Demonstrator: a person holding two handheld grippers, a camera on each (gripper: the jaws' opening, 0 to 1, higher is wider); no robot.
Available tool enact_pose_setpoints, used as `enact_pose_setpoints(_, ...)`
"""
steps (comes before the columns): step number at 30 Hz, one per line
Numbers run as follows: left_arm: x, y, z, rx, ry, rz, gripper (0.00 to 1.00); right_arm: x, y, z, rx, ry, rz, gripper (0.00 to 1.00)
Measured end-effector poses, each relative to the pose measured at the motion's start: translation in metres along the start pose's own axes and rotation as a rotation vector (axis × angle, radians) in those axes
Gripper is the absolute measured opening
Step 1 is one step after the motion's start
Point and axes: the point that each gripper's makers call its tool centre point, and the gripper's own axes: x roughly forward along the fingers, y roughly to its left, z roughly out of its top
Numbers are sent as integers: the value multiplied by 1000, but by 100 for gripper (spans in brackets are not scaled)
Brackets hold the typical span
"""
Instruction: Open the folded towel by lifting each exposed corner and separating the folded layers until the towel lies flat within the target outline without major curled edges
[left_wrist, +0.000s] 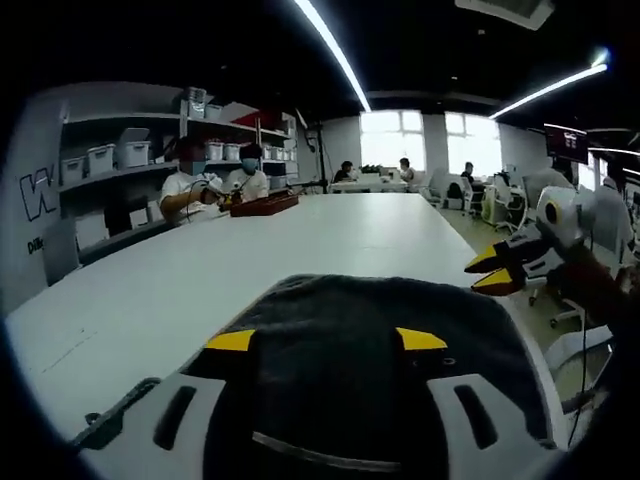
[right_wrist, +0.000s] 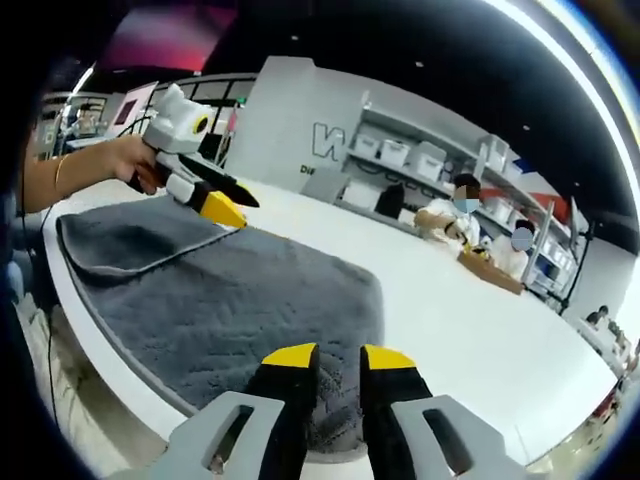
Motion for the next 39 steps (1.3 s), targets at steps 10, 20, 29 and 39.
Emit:
enact_pose_setpoints(10,-22,-15,-3,22,-4,9,57,-2,3,6,32,-24,21,18)
enact_pose_setpoints(20,-48,-32,-22,70,34,13,60,2,10,24,20,-47,55,18)
enact_pose_setpoints(29,-66,-46,-26,103,33,32,62,11,22,36,-3,-53,89,18)
enact_pose_setpoints(39,-75,-68,-42,70,35,28,60,16,31,54,-35,-72,102,17)
